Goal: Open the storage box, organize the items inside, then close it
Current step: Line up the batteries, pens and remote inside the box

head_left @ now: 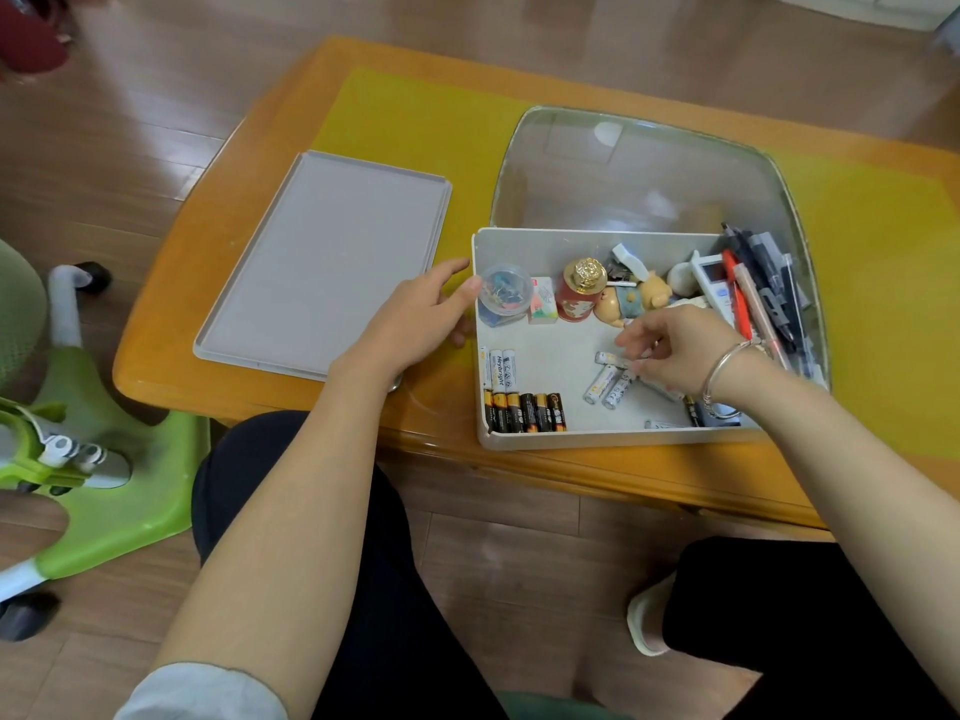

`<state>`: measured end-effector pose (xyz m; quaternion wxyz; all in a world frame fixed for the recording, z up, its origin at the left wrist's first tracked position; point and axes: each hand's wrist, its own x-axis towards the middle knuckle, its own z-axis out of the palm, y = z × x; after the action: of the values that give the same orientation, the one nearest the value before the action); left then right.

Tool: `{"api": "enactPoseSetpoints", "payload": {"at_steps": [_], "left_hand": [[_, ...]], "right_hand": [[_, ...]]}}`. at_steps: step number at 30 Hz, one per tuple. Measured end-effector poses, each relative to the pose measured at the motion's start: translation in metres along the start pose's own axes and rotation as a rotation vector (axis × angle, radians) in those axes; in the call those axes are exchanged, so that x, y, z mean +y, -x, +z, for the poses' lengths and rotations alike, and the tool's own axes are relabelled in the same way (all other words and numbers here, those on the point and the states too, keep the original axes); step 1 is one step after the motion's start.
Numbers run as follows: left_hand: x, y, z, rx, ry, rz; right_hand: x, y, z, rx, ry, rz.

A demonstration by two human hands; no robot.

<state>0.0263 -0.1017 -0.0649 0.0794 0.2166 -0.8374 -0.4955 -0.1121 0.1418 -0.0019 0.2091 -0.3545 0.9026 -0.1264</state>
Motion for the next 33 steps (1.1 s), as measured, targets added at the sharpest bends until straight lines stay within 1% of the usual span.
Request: {"api": "enactPoseSetpoints", "payload": {"at_steps": [2, 4, 7, 12, 16, 20, 23, 26, 29, 31, 33], "left_hand": [[0.000, 0.001, 0.000, -0.002, 0.011, -0.002], [0.001, 0.001, 0.000, -0.004, 0.021, -0.007], [0.002, 0.002, -0.001, -0.005, 0.020, -0.015], [0.005, 0.005, -0.001, -0.008, 0.015, -0.023], [0.005, 0.004, -0.001, -0.010, 0.011, -0.026], [0.005, 0.004, -0.002, -0.014, 0.019, -0.028], [0.005, 0.004, -0.002, -0.019, 0.014, -0.024], [0.005, 0.004, -0.002, -0.018, 0.013, -0.019], [0.004, 0.004, -0.002, -0.013, 0.011, -0.013], [0.003, 0.003, -0.001, -0.011, 0.015, -0.015], [0.003, 0.003, -0.002, -0.010, 0.012, -0.018]], "right_hand": [[0.002, -0.002, 0.005, 0.016, 0.096, 0.013], [0.003, -0.005, 0.012, 0.020, 0.159, 0.066], [-0.002, -0.011, 0.023, 0.016, 0.163, 0.159], [-0.018, -0.020, 0.037, 0.076, 0.255, 0.225], [-0.027, -0.024, 0.042, 0.030, 0.340, 0.274], [-0.028, -0.027, 0.048, -0.007, 0.337, 0.249], [-0.026, -0.025, 0.047, -0.006, 0.264, 0.197], [-0.028, -0.024, 0.047, 0.086, 0.075, 0.086], [-0.039, -0.028, 0.051, 0.153, -0.153, 0.060], [-0.048, -0.032, 0.056, 0.126, -0.275, 0.051], [-0.053, -0.036, 0.060, 0.082, -0.290, 0.034]]}}
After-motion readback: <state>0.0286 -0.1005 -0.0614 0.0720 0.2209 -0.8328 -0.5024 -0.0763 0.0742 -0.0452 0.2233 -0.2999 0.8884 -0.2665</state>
